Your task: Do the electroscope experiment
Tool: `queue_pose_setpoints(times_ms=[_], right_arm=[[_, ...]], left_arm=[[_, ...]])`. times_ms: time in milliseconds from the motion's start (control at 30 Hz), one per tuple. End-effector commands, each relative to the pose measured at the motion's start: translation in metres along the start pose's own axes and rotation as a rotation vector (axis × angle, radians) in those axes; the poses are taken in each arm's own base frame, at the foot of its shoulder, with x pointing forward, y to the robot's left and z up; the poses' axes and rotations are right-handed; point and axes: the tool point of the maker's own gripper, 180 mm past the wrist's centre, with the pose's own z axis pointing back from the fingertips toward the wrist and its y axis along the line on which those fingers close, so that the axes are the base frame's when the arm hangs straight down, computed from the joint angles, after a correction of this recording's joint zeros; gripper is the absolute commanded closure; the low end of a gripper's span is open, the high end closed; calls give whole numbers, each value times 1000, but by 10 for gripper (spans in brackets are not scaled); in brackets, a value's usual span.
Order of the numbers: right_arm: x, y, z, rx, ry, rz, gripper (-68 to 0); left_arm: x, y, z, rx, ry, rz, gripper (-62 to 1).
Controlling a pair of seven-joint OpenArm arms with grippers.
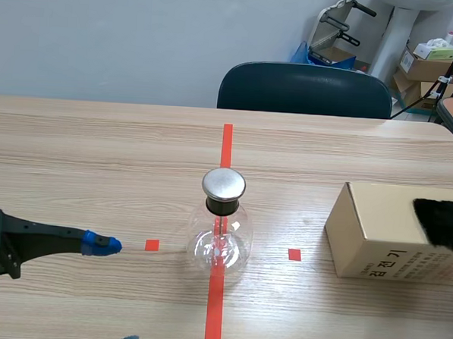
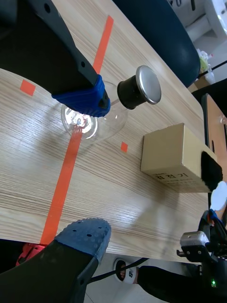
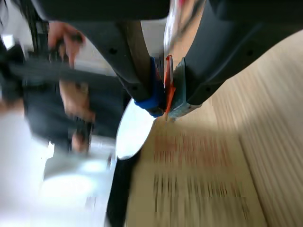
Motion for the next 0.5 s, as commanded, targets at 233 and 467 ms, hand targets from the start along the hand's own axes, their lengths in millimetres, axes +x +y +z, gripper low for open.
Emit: queue_pose_setpoints(times_ms=[233, 467], right_arm=[[0, -10, -1, -42, -21, 42, -8], [-18, -10, 0, -40, 79, 45, -8]], left_arm=[[10, -1, -3, 6, -37, 11, -467], [10, -1, -3, 6, -37, 11, -467]])
